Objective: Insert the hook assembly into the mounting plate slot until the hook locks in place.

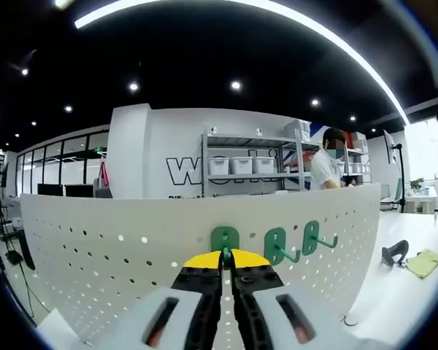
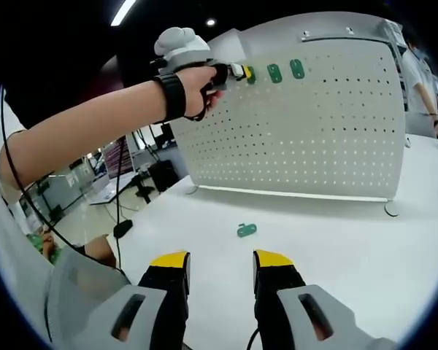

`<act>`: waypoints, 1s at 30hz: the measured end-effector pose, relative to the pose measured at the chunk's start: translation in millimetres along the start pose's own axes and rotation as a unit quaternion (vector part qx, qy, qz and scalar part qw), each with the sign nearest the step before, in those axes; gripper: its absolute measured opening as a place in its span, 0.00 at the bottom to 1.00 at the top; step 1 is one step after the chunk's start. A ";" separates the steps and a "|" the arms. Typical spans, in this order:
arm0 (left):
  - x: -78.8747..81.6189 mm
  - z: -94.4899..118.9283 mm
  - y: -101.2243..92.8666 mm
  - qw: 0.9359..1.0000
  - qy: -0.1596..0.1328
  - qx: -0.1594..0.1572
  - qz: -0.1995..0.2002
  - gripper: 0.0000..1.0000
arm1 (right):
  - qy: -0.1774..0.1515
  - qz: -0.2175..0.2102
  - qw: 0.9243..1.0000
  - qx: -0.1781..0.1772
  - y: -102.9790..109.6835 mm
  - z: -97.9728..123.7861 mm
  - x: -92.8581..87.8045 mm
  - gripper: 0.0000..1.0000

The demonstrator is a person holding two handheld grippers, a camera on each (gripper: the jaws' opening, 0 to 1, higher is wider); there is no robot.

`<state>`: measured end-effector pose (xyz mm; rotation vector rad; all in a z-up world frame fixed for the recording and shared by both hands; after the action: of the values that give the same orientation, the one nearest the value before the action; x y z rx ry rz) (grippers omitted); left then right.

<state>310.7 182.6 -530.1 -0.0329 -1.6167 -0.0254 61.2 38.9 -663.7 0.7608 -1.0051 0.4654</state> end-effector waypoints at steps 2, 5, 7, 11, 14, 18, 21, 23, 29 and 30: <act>-0.3 0.1 -0.8 1.000 -0.002 0.001 0.004 0.03 | -0.007 -0.003 1.000 -0.002 -1.5 1.8 0.8 0.34; -3.1 -0.8 -3.2 1.000 0.002 0.004 0.000 0.03 | -0.008 -0.004 1.000 -0.005 -2.8 2.3 0.1 0.33; -3.2 -1.3 -3.4 1.000 0.003 0.006 0.007 0.04 | -0.003 -0.004 1.000 -0.007 -3.3 2.9 -1.4 0.33; -4.0 -2.8 -5.5 1.000 0.004 0.012 0.005 0.04 | -0.006 -0.007 1.000 -0.007 -3.1 3.1 -2.2 0.32; -3.7 -2.8 -6.0 1.000 0.007 0.017 0.003 0.04 | -0.004 -0.009 1.000 -0.008 -2.8 1.9 -3.3 0.32; -2.2 -3.9 -6.7 1.000 0.016 0.020 -0.009 0.04 | -0.006 -0.009 1.000 -0.006 -1.5 0.7 -2.8 0.32; -1.4 -5.2 -8.1 1.000 0.014 0.021 -0.016 0.05 | -0.007 -0.010 1.000 -0.005 -1.3 0.7 -2.9 0.32; 0.2 -6.1 -8.6 1.000 0.016 0.018 -0.012 0.06 | -0.007 -0.010 1.000 -0.007 -1.5 1.5 -3.1 0.32; 2.5 -8.1 -9.7 1.000 0.011 0.017 -0.020 0.08 | -0.008 -0.014 1.000 -0.010 -2.4 3.1 -4.7 0.31; 1.7 -8.7 -9.4 1.000 0.014 0.015 -0.021 0.08 | -0.009 -0.015 1.000 -0.010 -2.3 3.1 -4.7 0.31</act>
<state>318.9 172.9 -528.0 0.0248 -1.5902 -0.0337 58.8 35.0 -667.6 0.7618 -1.0121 0.4224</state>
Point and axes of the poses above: the point that each gripper's makers call its tool centre point, and the gripper's own axes: z roughly backward along the fingers, y roughly to its left, x roughly out of its top, the point moved 10 cm from there along z, roughly backward along the fingers, and after that the axes turned 10 degrees about x, right-handed, at the moved point
